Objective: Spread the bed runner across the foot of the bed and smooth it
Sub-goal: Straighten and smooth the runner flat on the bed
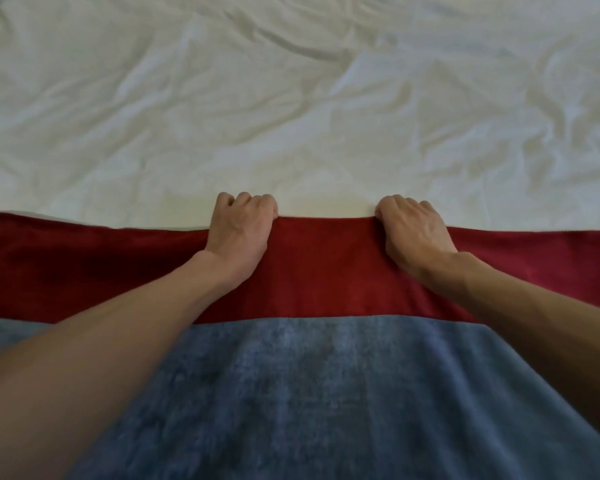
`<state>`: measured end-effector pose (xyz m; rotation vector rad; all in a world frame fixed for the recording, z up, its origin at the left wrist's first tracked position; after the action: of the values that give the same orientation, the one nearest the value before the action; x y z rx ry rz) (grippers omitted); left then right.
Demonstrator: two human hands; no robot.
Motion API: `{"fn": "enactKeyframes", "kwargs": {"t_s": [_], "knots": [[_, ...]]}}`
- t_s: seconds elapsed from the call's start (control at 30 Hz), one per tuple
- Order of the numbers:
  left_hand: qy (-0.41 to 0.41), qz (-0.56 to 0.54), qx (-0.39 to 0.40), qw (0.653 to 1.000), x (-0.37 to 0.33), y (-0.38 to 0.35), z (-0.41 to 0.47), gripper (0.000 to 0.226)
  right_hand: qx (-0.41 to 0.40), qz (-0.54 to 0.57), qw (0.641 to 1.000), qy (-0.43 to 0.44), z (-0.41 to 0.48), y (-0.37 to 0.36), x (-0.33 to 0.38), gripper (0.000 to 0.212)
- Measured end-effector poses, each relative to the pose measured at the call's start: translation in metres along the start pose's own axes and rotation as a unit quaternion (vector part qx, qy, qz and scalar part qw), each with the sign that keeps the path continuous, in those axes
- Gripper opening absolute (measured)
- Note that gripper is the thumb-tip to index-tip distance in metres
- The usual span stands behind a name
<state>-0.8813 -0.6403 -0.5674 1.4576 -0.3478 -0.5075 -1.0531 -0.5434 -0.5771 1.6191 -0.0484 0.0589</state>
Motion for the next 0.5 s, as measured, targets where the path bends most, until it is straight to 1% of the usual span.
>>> {"fn": "enactKeyframes", "kwargs": {"t_s": [0.1, 0.13, 0.2, 0.27, 0.3, 0.33, 0.37, 0.43, 0.5], "knots": [[0.007, 0.023, 0.054, 0.998, -0.002, -0.011, 0.015, 0.028, -0.004, -0.020, 0.999, -0.032, 0.008, -0.005, -0.005, 0.019], [0.011, 0.024, 0.059, 0.998, -0.002, -0.013, 0.017, 0.027, -0.011, -0.026, 0.999, -0.043, 0.008, -0.007, -0.005, 0.018], [0.041, 0.011, 0.043, 0.998, 0.001, -0.010, 0.018, 0.025, -0.041, -0.016, 0.995, -0.084, 0.002, -0.008, -0.005, 0.016], [0.046, -0.001, -0.003, 0.999, -0.002, 0.000, 0.009, 0.020, -0.088, 0.015, 0.989, -0.119, -0.009, -0.003, 0.002, 0.022], [0.032, -0.002, -0.025, 0.999, -0.007, 0.003, -0.001, 0.022, -0.109, 0.031, 0.988, -0.106, -0.013, -0.001, 0.014, 0.031], [0.010, -0.005, -0.034, 0.999, -0.015, 0.005, -0.014, 0.032, -0.120, 0.040, 0.989, -0.070, -0.018, 0.001, 0.032, 0.040], [-0.015, -0.008, -0.024, 1.000, -0.024, 0.004, -0.028, 0.043, -0.114, 0.042, 0.992, -0.021, -0.022, 0.000, 0.052, 0.050], [-0.060, 0.010, 0.047, 0.997, -0.038, -0.012, -0.055, 0.060, -0.039, 0.031, 0.997, 0.062, -0.031, -0.018, 0.085, 0.061], [-0.073, 0.033, 0.114, 0.990, -0.039, -0.034, -0.071, 0.066, 0.032, 0.017, 0.996, 0.081, -0.038, -0.039, 0.090, 0.065]]}}
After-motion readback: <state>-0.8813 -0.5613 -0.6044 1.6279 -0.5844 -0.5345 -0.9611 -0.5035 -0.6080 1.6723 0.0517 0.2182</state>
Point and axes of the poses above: each hand's wrist, its own z-axis towards the middle knuckle, its own y-axis out of the back of the hand, x = y × z, the point moved 10 cm from there along z, towards the middle knuckle, and after that the axes turned 13 degrees about y, right-handed, at the moved point
